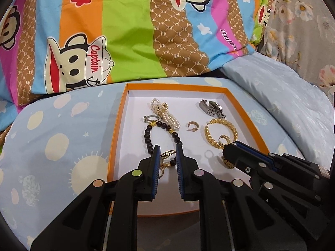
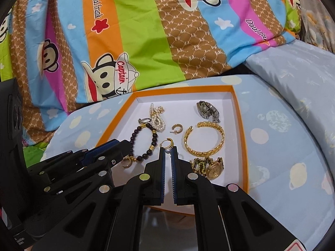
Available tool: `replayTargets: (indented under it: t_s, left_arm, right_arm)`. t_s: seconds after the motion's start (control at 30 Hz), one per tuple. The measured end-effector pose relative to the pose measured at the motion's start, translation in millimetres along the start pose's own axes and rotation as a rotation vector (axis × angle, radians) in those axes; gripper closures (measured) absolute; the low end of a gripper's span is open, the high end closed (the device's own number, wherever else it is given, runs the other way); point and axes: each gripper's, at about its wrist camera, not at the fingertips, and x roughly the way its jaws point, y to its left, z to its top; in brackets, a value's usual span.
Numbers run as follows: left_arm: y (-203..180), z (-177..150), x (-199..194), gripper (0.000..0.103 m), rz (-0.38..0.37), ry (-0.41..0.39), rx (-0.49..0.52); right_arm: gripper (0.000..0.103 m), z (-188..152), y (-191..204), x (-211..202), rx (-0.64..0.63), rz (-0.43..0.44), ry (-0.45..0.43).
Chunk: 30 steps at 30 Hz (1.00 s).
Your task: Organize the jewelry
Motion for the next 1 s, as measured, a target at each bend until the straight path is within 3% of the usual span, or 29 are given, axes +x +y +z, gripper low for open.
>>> replayTargets:
  t_s: [0.17, 0.23, 0.43, 0.67, 1.0]
  left_arm:
    - [1.2, -3.2, 3.7, 0.087, 0.015, 0.001, -0.001]
    - [0.7, -4.0, 3.2, 0.079, 0.027, -0.002, 0.002]
    - [2.4, -3.8, -0.4, 0.066, 0.064, -0.015, -0.006]
    - [5.2, -14.4, -24.4, 0.059, 0.092, -0.054, -0.023]
    - [-8.2, -44.9, -49.3, 0.059, 0.154, -0.100, 0.017]
  right_arm:
    - [0.096, -1.7, -1.8, 7.7, 0.006, 0.009, 0.023]
    - [0.093, -2.4, -2.2, 7.8, 0.008, 0.005, 0.019]
    - [0.090, -4.3, 0.7, 1.1, -0.018, -0.047, -0.008]
    - [0.064, -18.6, 0.1, -27.2, -0.013, -0.089, -0.080]
    - [0.061, -50.5, 8.2, -51.1, -0.029, -0.167, -0.113]
